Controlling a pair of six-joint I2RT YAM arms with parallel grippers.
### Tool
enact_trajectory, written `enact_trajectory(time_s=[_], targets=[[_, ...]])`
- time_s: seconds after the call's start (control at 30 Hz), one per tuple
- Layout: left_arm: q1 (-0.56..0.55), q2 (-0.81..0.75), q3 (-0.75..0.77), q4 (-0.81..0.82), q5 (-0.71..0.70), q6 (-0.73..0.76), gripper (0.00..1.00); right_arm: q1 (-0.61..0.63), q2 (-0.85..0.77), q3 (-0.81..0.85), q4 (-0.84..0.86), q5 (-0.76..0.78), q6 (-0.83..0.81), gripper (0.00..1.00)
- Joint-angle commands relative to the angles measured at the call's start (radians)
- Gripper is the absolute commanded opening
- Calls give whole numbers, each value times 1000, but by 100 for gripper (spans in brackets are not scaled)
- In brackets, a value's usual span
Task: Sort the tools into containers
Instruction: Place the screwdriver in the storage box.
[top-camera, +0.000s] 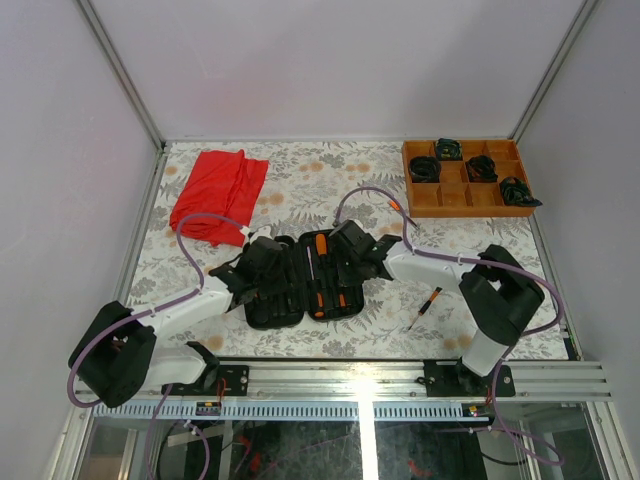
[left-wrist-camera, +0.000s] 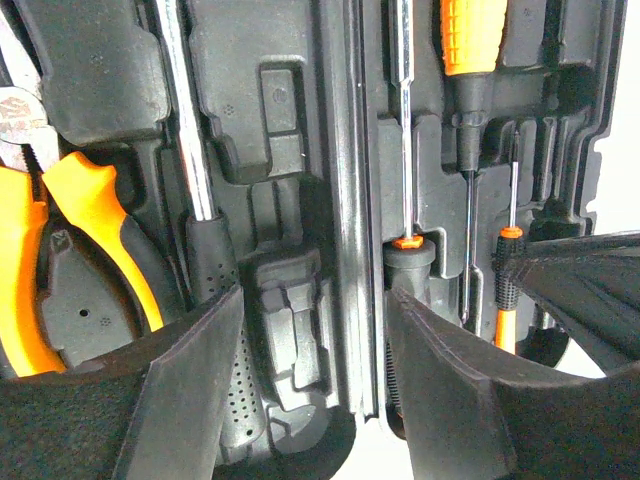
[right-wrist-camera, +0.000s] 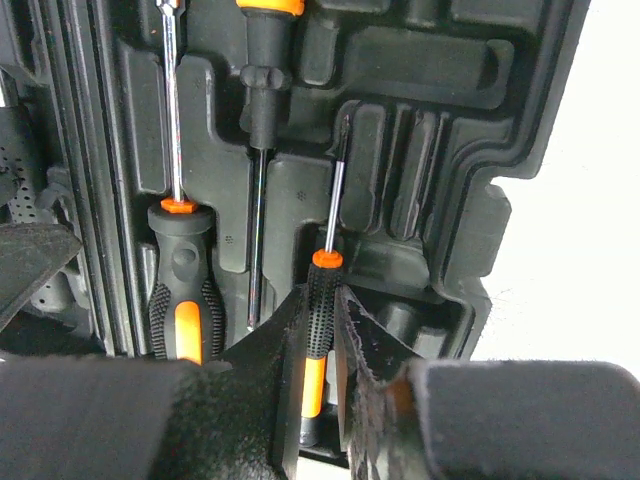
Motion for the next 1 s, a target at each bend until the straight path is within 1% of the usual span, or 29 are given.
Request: enact_trajectory(time_s=[0.0, 0.23, 0.47, 0.63, 0.97], targets=[[6, 23, -6, -8, 14, -6, 58, 7, 43, 48, -74, 30, -18, 19], [5, 30, -4, -4, 15, -10, 58, 21, 108, 98, -155, 35, -54, 13], [-27, 65, 8, 4, 7, -16, 57, 45, 179, 147, -222, 42, -86, 1], [-44, 81, 16, 5, 0, -15, 55, 78, 239, 202, -290, 68, -108, 0], [-58, 99, 17, 17, 6, -17, 52, 94, 302, 214, -304, 44, -119, 0]])
